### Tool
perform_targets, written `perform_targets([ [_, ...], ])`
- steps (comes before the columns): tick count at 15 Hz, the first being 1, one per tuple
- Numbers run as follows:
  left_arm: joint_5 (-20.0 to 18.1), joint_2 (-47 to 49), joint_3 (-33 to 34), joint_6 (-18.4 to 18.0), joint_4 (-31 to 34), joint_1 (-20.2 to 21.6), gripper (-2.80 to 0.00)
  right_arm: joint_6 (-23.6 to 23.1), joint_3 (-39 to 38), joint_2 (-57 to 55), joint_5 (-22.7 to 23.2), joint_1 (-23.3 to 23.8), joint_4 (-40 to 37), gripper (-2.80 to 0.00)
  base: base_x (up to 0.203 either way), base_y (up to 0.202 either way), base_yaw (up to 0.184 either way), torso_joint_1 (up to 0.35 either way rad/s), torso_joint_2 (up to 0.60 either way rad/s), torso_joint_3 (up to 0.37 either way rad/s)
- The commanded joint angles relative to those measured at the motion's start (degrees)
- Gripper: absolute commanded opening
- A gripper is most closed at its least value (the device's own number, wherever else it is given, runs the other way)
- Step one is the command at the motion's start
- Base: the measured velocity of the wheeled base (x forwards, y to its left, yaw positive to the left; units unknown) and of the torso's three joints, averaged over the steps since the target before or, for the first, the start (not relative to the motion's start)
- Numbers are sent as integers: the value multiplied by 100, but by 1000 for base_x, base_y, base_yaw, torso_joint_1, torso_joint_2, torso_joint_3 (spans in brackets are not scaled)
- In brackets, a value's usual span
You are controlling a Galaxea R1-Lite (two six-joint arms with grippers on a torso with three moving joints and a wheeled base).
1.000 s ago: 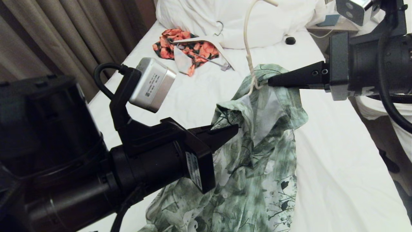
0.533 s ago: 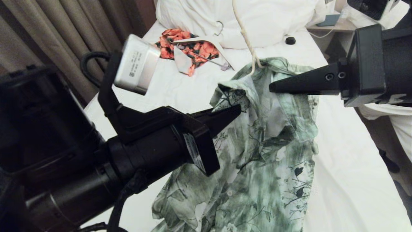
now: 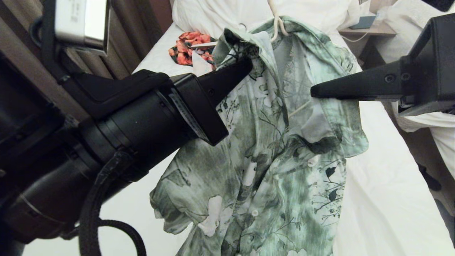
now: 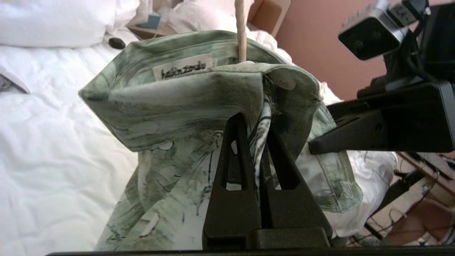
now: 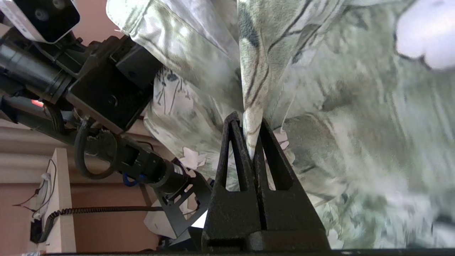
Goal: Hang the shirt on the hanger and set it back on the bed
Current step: Hook the other side of the shirt onto the hanger, then take the clothes hanger out of the clothes
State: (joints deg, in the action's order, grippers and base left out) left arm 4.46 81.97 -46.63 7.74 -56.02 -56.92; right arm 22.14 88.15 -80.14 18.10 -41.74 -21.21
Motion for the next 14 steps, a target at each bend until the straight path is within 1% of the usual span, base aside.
perform_targets([
  [1,2,-1,9,23,-169,13,-280,3,0,69,9,4,-6,-280,0,0,0,0,0,0],
  [3,11,74,31,34,-365,14,-280,-52,0,77,9,43,3,-280,0,0,0,0,0,0],
  [5,21,47,11,34,-374,14,-280,-86,-8,77,-13,52,3,-280,0,0,0,0,0,0],
  [6,46,38,-4,34,-374,14,-280,-88,-3,83,-50,52,5,0,0,0,0,0,0,0],
  [11,81,-6,-13,61,-383,5,-280,-113,44,140,-97,52,4,0,0,0,0,0,0,0],
  [14,82,-41,-19,61,-383,5,-280,-113,48,311,-171,228,11,0,0,0,0,0,0,0],
])
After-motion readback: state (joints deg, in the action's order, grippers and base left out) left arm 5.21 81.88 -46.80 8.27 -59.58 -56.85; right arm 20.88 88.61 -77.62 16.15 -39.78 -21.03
